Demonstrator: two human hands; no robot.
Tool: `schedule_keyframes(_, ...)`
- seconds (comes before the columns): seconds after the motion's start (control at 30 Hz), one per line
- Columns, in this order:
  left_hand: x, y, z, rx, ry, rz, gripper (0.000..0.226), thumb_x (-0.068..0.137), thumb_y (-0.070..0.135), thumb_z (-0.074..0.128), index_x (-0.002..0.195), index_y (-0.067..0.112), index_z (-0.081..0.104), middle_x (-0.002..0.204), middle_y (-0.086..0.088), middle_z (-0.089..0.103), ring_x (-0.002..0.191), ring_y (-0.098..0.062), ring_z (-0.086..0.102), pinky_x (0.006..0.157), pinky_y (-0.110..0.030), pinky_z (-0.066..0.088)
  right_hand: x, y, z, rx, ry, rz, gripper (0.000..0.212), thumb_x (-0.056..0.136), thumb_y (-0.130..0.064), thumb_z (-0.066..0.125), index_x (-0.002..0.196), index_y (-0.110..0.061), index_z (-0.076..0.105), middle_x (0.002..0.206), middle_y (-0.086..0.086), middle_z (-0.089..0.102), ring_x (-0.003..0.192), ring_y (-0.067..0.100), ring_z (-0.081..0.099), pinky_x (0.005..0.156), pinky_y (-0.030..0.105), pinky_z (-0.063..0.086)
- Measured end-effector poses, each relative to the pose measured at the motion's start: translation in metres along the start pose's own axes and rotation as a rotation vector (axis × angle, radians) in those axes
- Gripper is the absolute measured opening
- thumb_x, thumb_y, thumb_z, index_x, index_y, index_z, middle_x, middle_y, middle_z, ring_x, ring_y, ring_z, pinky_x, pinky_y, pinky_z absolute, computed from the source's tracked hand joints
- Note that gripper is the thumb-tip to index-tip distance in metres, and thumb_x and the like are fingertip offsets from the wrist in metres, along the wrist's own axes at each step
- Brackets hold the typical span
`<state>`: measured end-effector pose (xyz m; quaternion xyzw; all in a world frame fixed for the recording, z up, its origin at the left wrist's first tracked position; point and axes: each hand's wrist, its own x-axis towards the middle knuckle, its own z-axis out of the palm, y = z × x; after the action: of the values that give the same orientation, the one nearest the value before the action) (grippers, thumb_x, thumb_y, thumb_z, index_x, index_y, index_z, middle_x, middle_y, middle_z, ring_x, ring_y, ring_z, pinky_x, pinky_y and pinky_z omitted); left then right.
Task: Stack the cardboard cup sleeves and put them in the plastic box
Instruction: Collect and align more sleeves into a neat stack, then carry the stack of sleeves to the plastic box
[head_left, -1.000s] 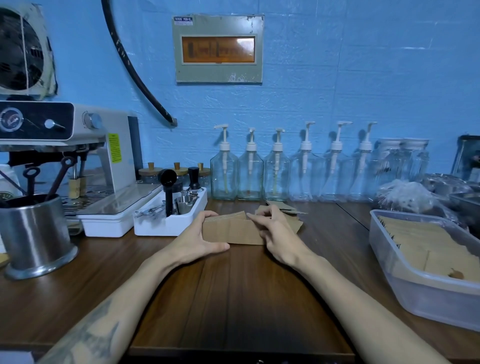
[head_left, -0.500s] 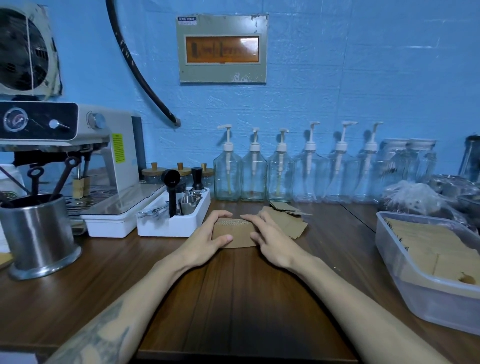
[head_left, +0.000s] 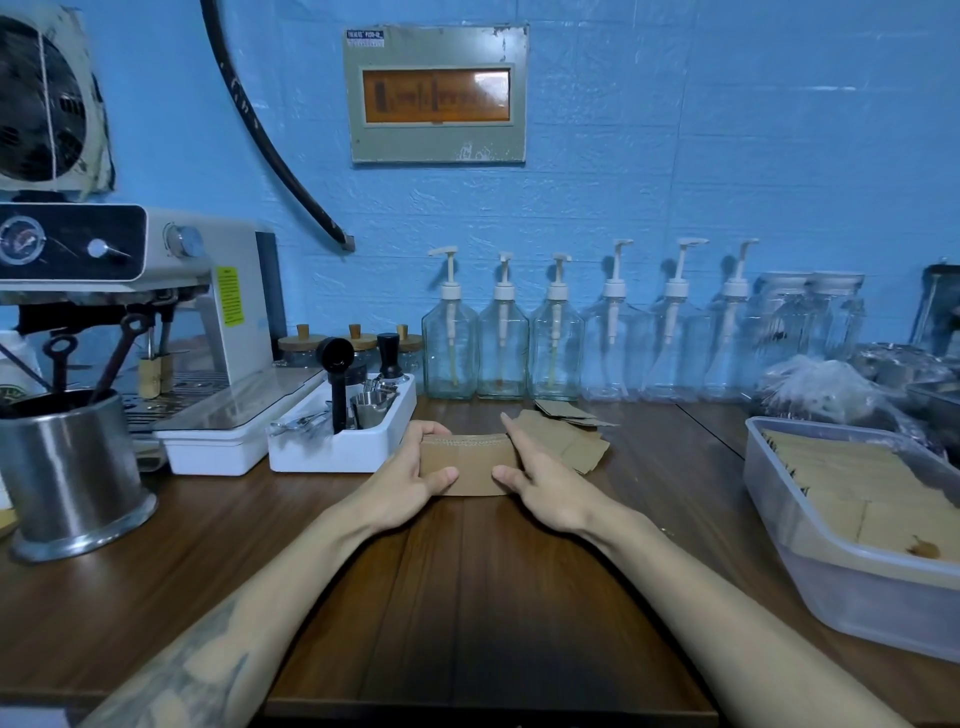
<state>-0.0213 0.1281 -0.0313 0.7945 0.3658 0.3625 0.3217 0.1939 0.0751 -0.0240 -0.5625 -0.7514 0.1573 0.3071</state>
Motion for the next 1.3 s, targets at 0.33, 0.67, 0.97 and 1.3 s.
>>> schedule_keyframes(0.33,-0.004,0.01,0.002,-0.028,-0.024,-0.015,0.034,0.095,0.011,0.061,0.12,0.018,0.04,0.103,0.0,0.053,0.09,-0.007,0.054,0.072,-0.014,0.044,0.003,-0.005,-0.01,0.012,0.064,-0.038,0.031,0.092,-0.038,0.062,0.121,-0.032,0.054,0.114,-0.005,0.056,0.108,0.013,0.052,0.098,0.037,0.045)
schedule_keyframes(0.67,-0.007,0.018,0.002,-0.066,-0.019,0.039,0.032,0.091,0.007,0.067,0.115,0.019,0.05,0.105,-0.004,0.058,0.088,-0.007,0.057,0.07,-0.015,0.048,-0.005,-0.018,-0.02,-0.064,0.029,-0.063,0.043,0.087,-0.042,0.069,0.126,-0.028,0.058,0.117,-0.005,0.063,0.104,0.01,0.058,0.085,0.026,0.047)
schedule_keyframes(0.97,-0.014,0.04,0.014,-0.07,-0.045,0.046,0.071,0.08,0.012,0.08,0.134,0.023,0.035,0.115,0.0,0.053,0.092,-0.005,0.059,0.079,-0.02,0.051,-0.036,-0.029,-0.052,-0.203,0.098,0.02,0.033,0.086,-0.035,0.071,0.116,-0.029,0.058,0.113,-0.005,0.065,0.1,0.015,0.059,0.088,0.035,0.05)
schedule_keyframes(1.3,-0.003,0.11,0.093,-0.074,-0.15,0.15,0.045,0.09,0.014,0.07,0.128,0.016,0.046,0.09,0.009,0.056,0.079,0.004,0.056,0.092,-0.023,0.043,-0.126,-0.03,-0.164,-0.107,0.319,0.149,0.027,0.084,-0.016,0.074,0.107,-0.024,0.064,0.106,-0.001,0.069,0.098,0.015,0.063,0.086,0.028,0.048)
